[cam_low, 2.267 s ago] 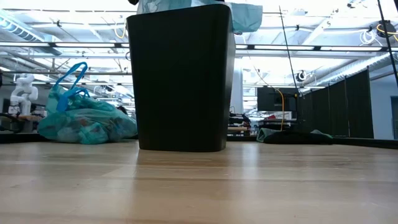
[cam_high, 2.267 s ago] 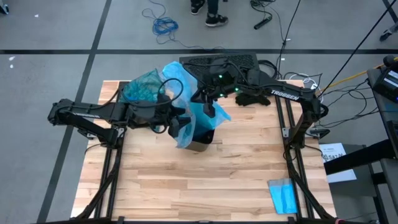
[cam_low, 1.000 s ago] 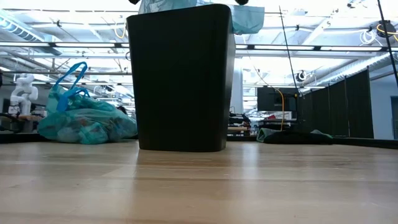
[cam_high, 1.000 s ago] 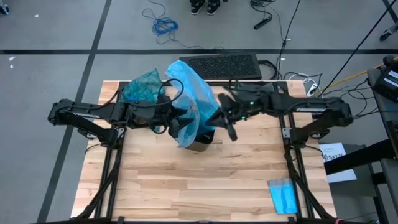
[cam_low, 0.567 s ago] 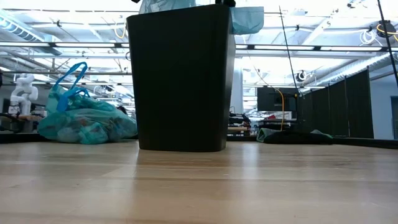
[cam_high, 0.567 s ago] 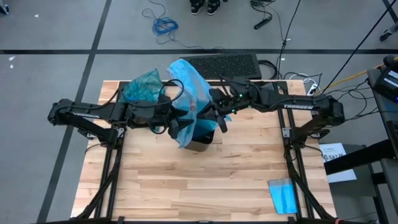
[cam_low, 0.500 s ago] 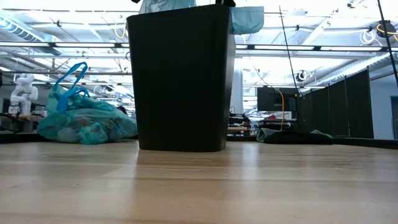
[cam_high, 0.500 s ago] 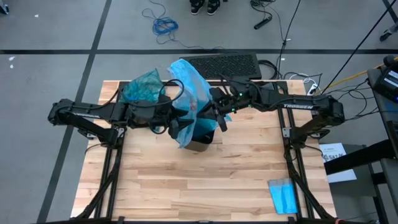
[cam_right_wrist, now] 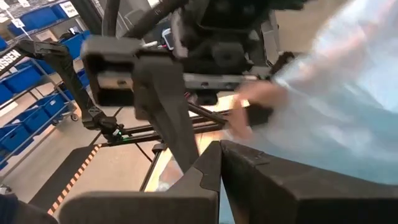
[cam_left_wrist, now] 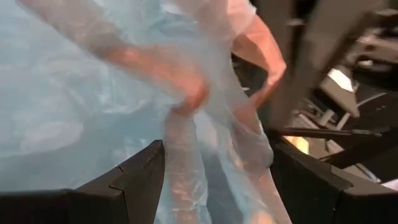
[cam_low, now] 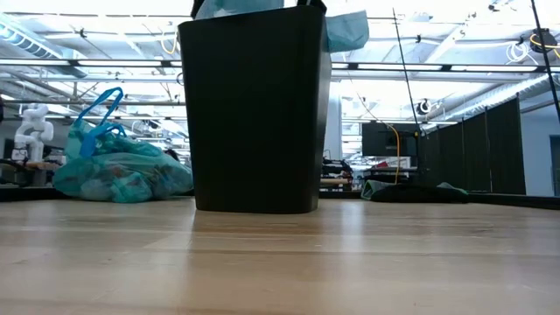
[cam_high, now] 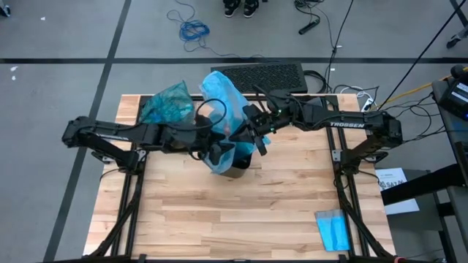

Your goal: Place trash/remove bag and relplace

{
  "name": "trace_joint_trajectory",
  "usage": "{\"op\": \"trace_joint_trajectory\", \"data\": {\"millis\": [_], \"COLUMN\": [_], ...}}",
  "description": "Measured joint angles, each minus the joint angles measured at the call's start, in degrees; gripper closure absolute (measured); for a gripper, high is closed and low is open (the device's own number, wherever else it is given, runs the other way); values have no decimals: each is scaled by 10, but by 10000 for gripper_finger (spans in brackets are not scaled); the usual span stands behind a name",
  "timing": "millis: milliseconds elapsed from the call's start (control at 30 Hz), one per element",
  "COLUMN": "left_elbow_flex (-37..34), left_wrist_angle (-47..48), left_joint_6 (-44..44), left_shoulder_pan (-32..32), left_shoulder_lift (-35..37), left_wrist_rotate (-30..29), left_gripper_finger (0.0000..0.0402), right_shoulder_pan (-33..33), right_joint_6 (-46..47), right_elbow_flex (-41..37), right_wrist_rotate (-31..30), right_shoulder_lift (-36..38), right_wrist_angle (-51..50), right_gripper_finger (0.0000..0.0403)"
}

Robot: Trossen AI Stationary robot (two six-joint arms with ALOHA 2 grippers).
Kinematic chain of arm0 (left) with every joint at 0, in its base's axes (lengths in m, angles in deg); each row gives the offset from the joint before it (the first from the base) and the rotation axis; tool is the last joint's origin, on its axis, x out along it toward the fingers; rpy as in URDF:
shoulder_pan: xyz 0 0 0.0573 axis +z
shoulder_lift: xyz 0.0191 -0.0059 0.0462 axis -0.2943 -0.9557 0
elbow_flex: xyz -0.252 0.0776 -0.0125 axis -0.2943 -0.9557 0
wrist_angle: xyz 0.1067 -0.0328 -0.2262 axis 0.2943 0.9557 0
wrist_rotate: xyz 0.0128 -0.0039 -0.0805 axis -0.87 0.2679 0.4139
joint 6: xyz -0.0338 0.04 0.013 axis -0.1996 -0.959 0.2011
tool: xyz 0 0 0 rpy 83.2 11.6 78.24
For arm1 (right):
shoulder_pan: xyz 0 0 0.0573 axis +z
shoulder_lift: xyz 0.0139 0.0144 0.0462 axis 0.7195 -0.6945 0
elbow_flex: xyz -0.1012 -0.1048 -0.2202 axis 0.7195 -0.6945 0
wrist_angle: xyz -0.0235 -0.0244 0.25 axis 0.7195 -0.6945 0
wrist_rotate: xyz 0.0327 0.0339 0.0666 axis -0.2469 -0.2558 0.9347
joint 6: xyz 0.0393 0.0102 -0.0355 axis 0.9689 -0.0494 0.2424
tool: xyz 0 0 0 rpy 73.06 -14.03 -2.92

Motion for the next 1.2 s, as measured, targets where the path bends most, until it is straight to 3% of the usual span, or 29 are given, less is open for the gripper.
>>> {"op": "trace_joint_trajectory", "data": {"millis": [100,200,267,400,433,600,900,1200], "left_elbow_flex": [0,0,0,0,1,30,128,216], "left_wrist_angle": [12,34,46,43,44,45,67,211], "left_joint_6": [30,45,46,31,27,-4,-66,-45], "left_shoulder_pan": [7,12,13,14,14,11,6,-6], "left_shoulder_lift": [-8,-8,-8,-2,2,12,24,25], "left_wrist_rotate": [-4,-6,-10,-13,-14,-15,20,120], "left_gripper_finger": [133,174,226,367,383,399,401,401], "right_shoulder_pan": [-2,-7,-11,-15,-15,-17,-20,-10], "right_joint_6": [0,0,0,7,8,2,-50,-74], "right_elbow_flex": [0,0,0,0,0,0,0,0], "right_wrist_rotate": [0,-1,-2,-3,-4,-12,-99,-203], "right_shoulder_lift": [-1,-1,-1,2,6,43,124,122], "right_wrist_angle": [0,-3,-9,-13,-16,-43,-241,-316], "right_gripper_finger": [403,403,403,403,403,403,403,403]}}
